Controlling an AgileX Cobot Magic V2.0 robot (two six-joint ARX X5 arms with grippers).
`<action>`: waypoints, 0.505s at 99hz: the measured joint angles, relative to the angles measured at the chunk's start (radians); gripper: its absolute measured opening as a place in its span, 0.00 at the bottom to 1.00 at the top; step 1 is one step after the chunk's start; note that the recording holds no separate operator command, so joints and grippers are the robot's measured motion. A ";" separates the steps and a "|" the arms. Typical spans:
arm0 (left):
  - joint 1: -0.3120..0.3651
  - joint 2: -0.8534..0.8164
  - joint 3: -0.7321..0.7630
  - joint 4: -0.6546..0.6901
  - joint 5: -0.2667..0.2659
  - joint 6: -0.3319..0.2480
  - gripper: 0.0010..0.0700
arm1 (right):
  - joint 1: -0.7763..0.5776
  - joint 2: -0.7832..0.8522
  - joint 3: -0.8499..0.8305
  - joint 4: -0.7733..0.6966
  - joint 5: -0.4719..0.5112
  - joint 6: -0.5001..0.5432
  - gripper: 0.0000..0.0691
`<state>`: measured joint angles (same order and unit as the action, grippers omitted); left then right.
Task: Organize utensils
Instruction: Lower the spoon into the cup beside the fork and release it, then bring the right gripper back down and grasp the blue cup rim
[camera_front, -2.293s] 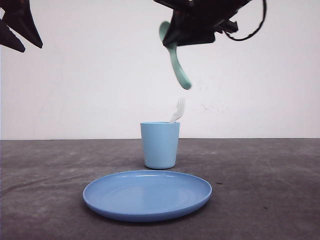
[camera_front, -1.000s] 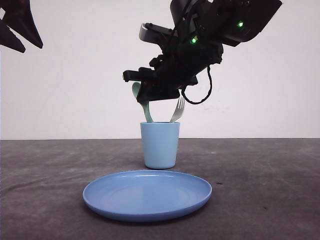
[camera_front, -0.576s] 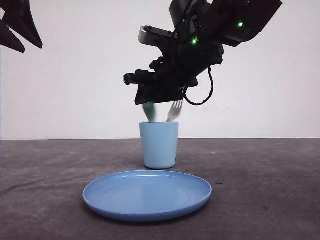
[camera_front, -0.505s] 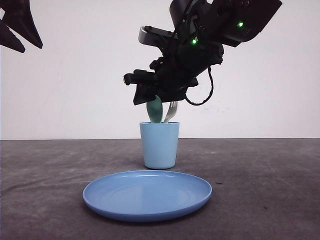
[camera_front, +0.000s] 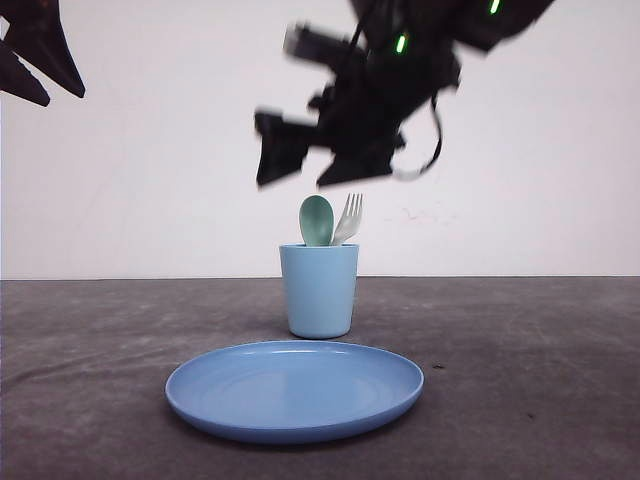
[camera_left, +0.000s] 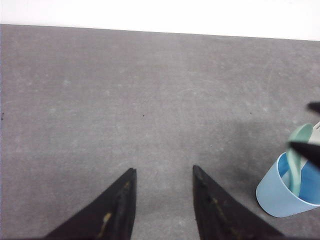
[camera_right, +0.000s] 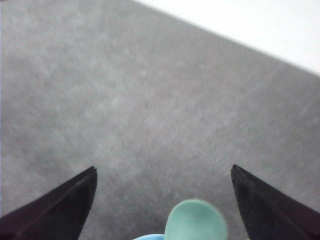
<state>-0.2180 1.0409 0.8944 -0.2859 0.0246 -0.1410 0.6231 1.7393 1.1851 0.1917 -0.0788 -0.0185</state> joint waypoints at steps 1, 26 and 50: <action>0.000 0.000 0.000 0.000 0.000 0.000 0.27 | 0.000 -0.010 0.000 -0.009 0.000 0.000 0.78; 0.000 0.000 0.000 -0.004 0.000 0.017 0.27 | 0.000 -0.244 0.006 -0.351 0.027 0.000 0.78; 0.000 0.000 0.000 -0.022 0.000 0.018 0.27 | -0.003 -0.459 0.006 -0.610 0.162 -0.001 0.80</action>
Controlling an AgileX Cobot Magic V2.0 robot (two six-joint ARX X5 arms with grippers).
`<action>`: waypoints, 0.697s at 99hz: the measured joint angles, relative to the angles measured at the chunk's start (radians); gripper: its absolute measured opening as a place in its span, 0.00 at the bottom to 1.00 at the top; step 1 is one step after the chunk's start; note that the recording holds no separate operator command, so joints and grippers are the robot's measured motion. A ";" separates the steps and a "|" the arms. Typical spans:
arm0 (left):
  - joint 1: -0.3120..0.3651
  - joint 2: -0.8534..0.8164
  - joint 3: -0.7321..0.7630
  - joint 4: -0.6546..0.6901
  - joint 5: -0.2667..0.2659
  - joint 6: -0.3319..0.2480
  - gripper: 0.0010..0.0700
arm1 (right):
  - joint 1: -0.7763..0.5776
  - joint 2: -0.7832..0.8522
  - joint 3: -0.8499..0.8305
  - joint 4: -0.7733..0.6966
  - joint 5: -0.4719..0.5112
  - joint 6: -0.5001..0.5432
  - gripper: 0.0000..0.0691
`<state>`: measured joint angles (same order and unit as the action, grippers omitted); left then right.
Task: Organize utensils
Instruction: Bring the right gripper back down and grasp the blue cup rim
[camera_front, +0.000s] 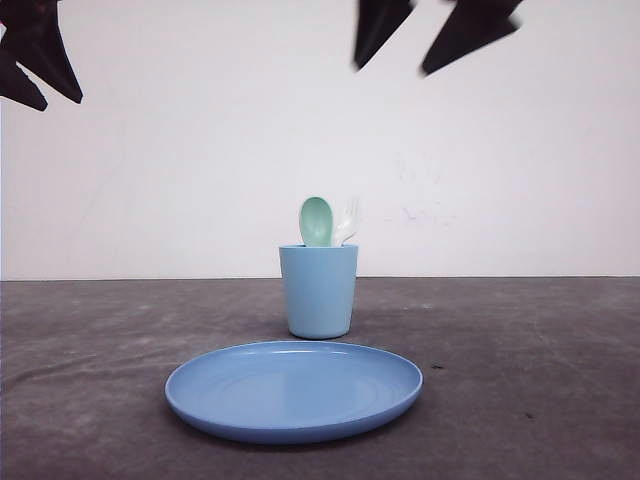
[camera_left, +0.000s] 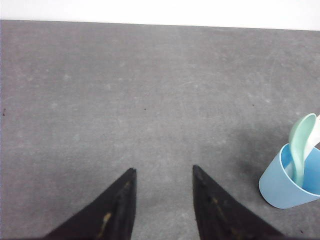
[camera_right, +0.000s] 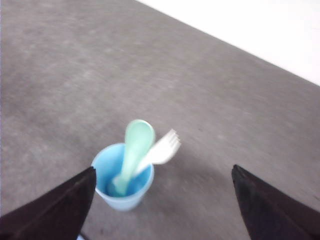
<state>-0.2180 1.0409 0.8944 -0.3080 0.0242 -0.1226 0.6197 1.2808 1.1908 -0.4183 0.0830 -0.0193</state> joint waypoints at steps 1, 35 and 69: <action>0.000 0.000 0.000 0.000 0.000 0.000 0.27 | 0.000 -0.007 0.000 -0.009 0.000 0.000 0.80; 0.000 0.000 0.000 -0.001 0.000 0.000 0.27 | -0.042 -0.119 -0.017 -0.240 0.037 0.000 0.98; 0.000 0.000 0.000 -0.034 0.000 0.000 0.27 | -0.180 -0.134 -0.328 -0.097 -0.146 0.018 0.99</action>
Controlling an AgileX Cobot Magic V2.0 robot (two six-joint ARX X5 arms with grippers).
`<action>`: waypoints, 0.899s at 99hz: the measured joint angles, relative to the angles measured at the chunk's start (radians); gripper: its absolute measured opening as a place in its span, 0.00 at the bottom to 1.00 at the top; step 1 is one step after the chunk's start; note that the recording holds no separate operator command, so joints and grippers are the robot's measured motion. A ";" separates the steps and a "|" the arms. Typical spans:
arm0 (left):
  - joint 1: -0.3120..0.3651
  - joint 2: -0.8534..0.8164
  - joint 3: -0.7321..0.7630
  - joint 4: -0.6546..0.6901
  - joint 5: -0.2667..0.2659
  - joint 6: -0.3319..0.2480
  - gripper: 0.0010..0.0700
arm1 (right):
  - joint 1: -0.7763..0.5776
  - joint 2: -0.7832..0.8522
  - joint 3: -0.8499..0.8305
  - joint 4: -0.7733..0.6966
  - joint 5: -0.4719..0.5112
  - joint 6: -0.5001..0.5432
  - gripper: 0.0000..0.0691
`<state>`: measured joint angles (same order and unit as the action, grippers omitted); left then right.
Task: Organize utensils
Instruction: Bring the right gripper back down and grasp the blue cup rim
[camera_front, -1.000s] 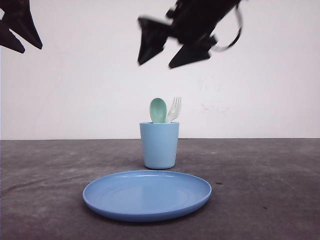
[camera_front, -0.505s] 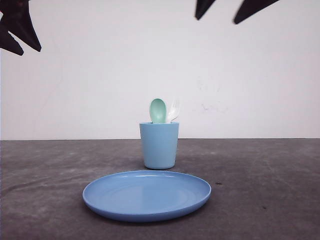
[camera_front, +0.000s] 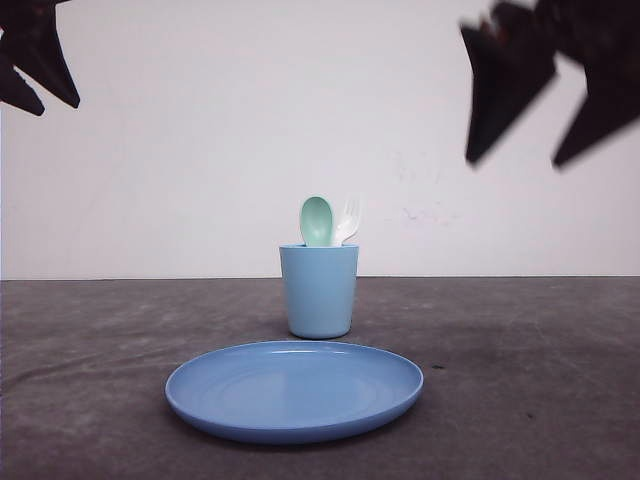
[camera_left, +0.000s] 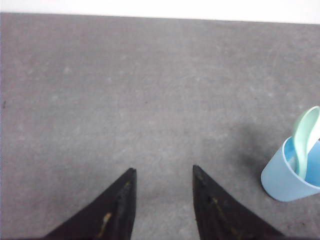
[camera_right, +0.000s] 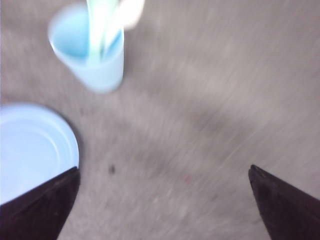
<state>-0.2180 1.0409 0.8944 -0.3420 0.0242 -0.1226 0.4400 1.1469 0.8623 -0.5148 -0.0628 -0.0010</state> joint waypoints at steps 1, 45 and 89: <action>0.000 0.000 0.000 -0.001 0.000 0.000 0.27 | -0.004 0.001 -0.010 0.009 -0.006 0.002 0.99; 0.000 0.000 0.000 -0.023 0.000 0.009 0.27 | -0.032 0.233 -0.115 0.458 -0.210 0.063 0.99; 0.000 0.000 0.000 -0.038 -0.002 0.030 0.27 | 0.051 0.473 -0.071 0.740 -0.283 0.069 0.99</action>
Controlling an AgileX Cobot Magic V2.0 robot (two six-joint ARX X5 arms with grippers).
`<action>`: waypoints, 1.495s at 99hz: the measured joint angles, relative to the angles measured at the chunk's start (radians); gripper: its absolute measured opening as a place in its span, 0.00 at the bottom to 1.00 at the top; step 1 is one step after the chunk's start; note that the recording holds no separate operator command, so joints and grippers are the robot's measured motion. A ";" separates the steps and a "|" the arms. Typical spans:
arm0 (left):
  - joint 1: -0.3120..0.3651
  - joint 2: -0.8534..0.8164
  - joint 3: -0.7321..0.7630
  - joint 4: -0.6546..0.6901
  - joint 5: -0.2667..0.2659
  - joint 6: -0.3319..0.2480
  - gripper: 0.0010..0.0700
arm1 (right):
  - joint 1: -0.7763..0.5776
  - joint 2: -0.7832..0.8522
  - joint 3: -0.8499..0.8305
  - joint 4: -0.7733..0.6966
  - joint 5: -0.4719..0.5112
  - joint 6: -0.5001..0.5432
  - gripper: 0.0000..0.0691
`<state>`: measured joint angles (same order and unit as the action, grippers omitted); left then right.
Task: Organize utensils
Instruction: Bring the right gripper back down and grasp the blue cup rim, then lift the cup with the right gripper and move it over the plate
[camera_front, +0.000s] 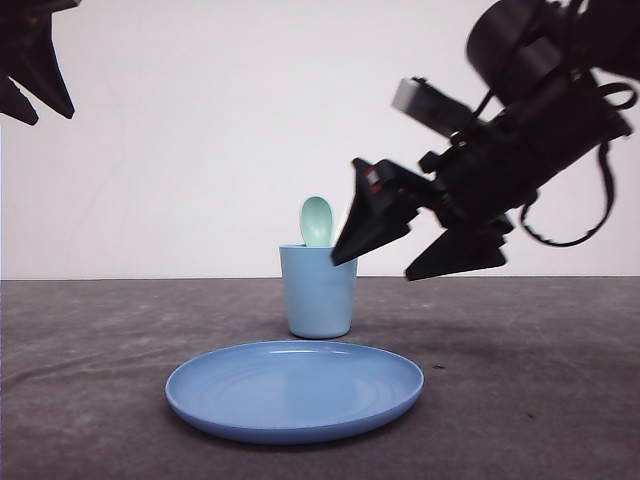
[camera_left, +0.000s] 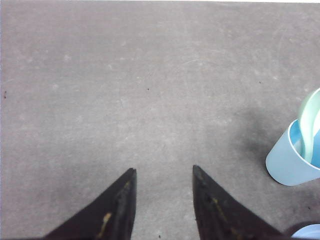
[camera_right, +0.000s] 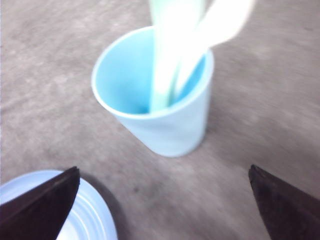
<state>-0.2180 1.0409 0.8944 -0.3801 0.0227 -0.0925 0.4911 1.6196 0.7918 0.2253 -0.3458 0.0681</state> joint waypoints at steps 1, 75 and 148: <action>0.000 0.000 0.000 0.000 0.000 0.000 0.27 | 0.001 0.004 0.003 0.000 0.000 0.000 0.99; 0.000 0.000 0.000 -0.006 0.000 0.000 0.27 | 0.059 0.166 0.201 0.010 0.008 -0.013 0.99; 0.000 0.001 0.000 -0.004 0.000 0.022 0.27 | 0.073 0.233 0.300 -0.056 0.062 -0.072 0.68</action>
<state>-0.2180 1.0416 0.8944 -0.3840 0.0223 -0.0708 0.5640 1.8523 1.0916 0.1696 -0.2836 -0.0040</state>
